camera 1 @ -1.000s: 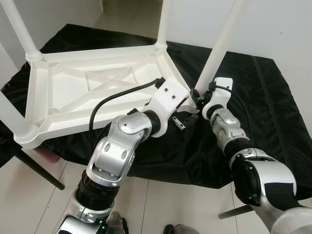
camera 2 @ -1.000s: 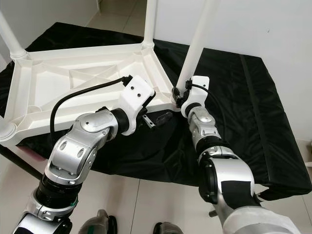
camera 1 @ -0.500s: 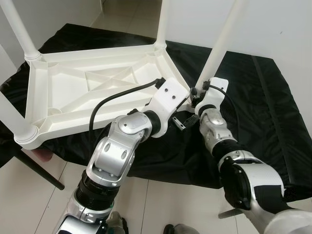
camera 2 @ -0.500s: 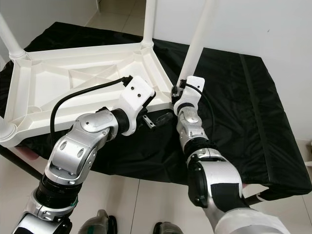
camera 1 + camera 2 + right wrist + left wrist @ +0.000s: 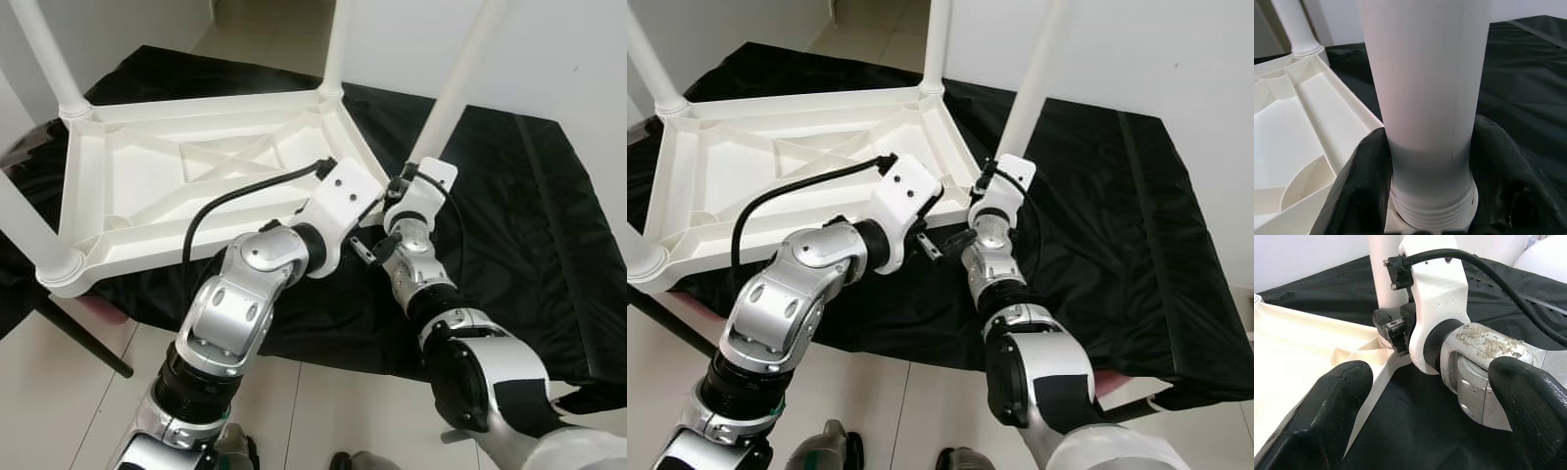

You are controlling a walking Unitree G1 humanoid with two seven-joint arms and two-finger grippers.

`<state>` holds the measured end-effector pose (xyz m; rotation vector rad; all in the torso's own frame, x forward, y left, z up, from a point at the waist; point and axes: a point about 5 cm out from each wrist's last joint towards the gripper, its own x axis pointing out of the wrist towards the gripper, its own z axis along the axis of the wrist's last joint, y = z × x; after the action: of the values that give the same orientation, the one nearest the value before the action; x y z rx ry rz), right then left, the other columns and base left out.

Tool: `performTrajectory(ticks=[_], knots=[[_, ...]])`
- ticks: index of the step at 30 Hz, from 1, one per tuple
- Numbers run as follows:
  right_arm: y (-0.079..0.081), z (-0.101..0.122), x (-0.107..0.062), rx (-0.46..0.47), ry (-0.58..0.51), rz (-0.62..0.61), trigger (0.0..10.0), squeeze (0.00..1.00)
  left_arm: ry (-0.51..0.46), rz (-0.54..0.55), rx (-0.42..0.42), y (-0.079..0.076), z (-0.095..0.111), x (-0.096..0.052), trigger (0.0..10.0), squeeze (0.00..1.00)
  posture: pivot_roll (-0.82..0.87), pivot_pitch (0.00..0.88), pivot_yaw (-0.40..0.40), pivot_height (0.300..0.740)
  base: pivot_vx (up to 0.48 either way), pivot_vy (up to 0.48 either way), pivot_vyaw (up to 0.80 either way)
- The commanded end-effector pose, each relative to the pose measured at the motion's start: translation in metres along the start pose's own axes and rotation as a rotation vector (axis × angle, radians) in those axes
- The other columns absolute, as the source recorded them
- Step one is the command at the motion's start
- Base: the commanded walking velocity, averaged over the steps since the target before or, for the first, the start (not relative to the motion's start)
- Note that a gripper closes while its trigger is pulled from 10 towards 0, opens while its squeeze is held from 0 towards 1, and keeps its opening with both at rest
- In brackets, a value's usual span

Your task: Building children table

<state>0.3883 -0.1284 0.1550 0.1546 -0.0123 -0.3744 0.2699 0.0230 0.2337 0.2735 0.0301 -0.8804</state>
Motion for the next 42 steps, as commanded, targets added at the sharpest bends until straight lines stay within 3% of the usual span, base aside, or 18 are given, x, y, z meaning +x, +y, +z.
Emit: performTrajectory(ticks=[1,15,16,19,20,21,22,23,37,38,42], knots=[[-0.023,-0.023,-0.002,-0.018,0.102,-0.123,0.0,0.0,-0.007,0.027,0.003,-0.002,0.001,0.001,10.0,0.0,0.1,0.027,-0.054,0.74,0.0,0.0,0.0],[-0.019,-0.021,-0.004,-0.014,0.092,-0.122,0.0,0.0,-0.006,0.023,0.008,-0.003,0.001,0.002,10.0,0.0,0.11,0.018,-0.056,0.74,0.0,0.0,0.0],[-0.019,-0.021,-0.004,-0.025,0.093,-0.123,7.1,0.0,-0.006,0.024,0.009,-0.003,0.001,0.002,10.0,0.0,0.11,0.017,-0.056,0.74,0.0,0.0,0.0],[-0.018,-0.02,-0.004,-0.032,0.093,-0.123,7.1,0.0,-0.006,0.024,0.01,-0.003,0.001,0.002,10.0,0.0,0.11,0.017,-0.056,0.74,0.0,0.0,0.0],[-0.018,-0.02,-0.004,-0.033,0.095,-0.121,10.0,0.0,-0.006,0.024,0.011,-0.003,0.001,0.002,10.0,0.0,0.11,0.017,-0.056,0.74,0.0,0.0,0.0],[-0.018,-0.02,-0.004,-0.029,0.094,-0.119,10.0,0.49,-0.006,0.024,0.011,-0.003,0.001,0.002,10.0,0.0,0.11,0.016,-0.055,0.74,0.0,0.0,0.0],[-0.018,-0.02,-0.004,-0.029,0.094,-0.119,10.0,0.49,-0.006,0.024,0.011,-0.003,0.001,0.002,10.0,0.0,0.11,0.016,-0.055,0.74,0.0,0.0,0.0],[-0.018,-0.019,-0.003,-0.022,0.088,-0.112,10.0,1.0,-0.006,0.024,0.011,-0.003,0.0,0.002,10.0,0.0,0.11,0.016,-0.054,0.74,0.0,0.0,0.0],[-0.017,-0.013,-0.002,-0.039,0.037,-0.054,10.0,1.0,-0.005,0.031,0.014,-0.001,0.0,0.003,10.0,0.0,0.1,0.021,-0.057,0.74,0.0,0.0,0.0],[-0.015,-0.013,-0.002,-0.041,0.035,-0.016,10.0,0.0,-0.005,0.034,0.015,-0.001,0.0,0.003,10.0,0.0,0.1,0.025,-0.057,0.74,0.0,0.0,0.0],[-0.016,-0.013,-0.005,-0.044,0.001,0.043,10.0,0.0,-0.004,0.048,0.016,0.002,0.0,0.003,10.0,0.0,0.1,0.035,-0.056,0.74,0.0,0.0,0.0]])
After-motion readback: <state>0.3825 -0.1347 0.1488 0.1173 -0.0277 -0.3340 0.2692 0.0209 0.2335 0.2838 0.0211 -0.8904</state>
